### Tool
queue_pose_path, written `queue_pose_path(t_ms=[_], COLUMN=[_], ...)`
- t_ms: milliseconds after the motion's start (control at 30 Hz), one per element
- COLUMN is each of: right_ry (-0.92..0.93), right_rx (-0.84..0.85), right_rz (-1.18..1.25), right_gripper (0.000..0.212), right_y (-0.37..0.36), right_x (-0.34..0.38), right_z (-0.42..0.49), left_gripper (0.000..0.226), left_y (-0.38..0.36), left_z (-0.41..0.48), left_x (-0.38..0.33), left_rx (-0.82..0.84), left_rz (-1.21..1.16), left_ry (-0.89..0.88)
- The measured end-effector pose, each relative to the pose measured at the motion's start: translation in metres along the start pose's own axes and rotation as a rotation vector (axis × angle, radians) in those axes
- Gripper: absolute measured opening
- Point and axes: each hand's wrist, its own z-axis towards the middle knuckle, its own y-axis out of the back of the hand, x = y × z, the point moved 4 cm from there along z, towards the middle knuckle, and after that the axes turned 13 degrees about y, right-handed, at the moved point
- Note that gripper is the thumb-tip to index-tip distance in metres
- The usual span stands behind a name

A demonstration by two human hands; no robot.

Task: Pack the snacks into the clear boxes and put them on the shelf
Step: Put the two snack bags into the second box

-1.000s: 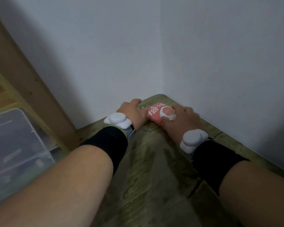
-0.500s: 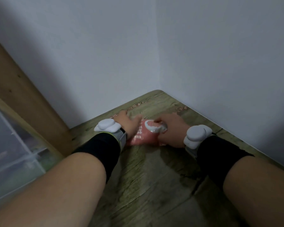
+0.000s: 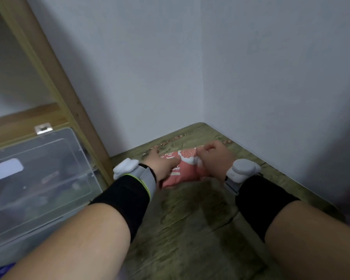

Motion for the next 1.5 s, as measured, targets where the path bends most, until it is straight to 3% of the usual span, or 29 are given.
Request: queue_pose_path(t_ms=[167,233,300,367,433,533,633,800,900,1000,1100,1167,1233,1367,1500], right_ry=[0.036,-0.026,-0.102,-0.118,-0.081,0.019,0.075,0.11,0.234,0.349,0.48,0.668,0.775,0.826,0.852], right_rx=[-0.052,0.016,0.107,0.158,0.199,0.267,0.354,0.466,0.537,0.645,0.534,0.516,0.634,0.827,0.87], right_rz=[0.204,0.354,0.467,0.524,0.486,0.357,0.306,0.185,-0.058,-0.384,-0.665,-0.652,-0.569,-0.567,-0.61], right_gripper=[0.049,0.065,0.082,0.076,0.056,0.04,0.044,0.039,0.031,0.03,0.044,0.047,0.047,0.04,0.041], right_y=[0.002,-0.011,-0.022,-0.035,-0.046,-0.066,-0.094,-0.13,-0.146,-0.163,-0.167,-0.173,-0.179,-0.191,-0.193], right_x=[0.048,0.073,0.085,0.098,0.112,0.133,0.156,0.166,0.172,0.175,0.178,0.185,0.189,0.184,0.178], right_z=[-0.033,-0.053,-0.062,-0.074,-0.089,-0.109,-0.135,-0.166,-0.18,-0.191,-0.198,-0.2,-0.203,-0.21,-0.207], left_gripper=[0.12,0.122,0.106,0.052,0.025,0.032,0.047,0.017,0.02,0.039,0.039,0.029,0.027,0.032,0.038], left_y=[0.057,0.086,0.099,0.122,0.144,0.178,0.216,0.245,0.257,0.262,0.263,0.26,0.255,0.247,0.246], left_z=[-0.046,-0.072,-0.082,-0.099,-0.118,-0.14,-0.163,-0.18,-0.182,-0.181,-0.182,-0.182,-0.181,-0.174,-0.168], left_x=[0.003,0.012,0.019,0.031,0.046,0.072,0.101,0.141,0.164,0.18,0.181,0.177,0.173,0.178,0.182], left_rx=[-0.071,-0.089,-0.068,-0.039,-0.056,-0.122,-0.21,-0.346,-0.423,-0.541,-0.64,-0.668,-0.652,-0.502,-0.446], left_rz=[-0.134,-0.239,-0.342,-0.455,-0.47,-0.414,-0.396,-0.256,-0.126,0.306,0.659,0.765,0.793,0.799,0.832], left_ry=[-0.114,-0.174,-0.162,-0.151,-0.101,-0.079,-0.077,-0.07,-0.037,-0.008,-0.057,-0.158,-0.25,-0.253,-0.284])
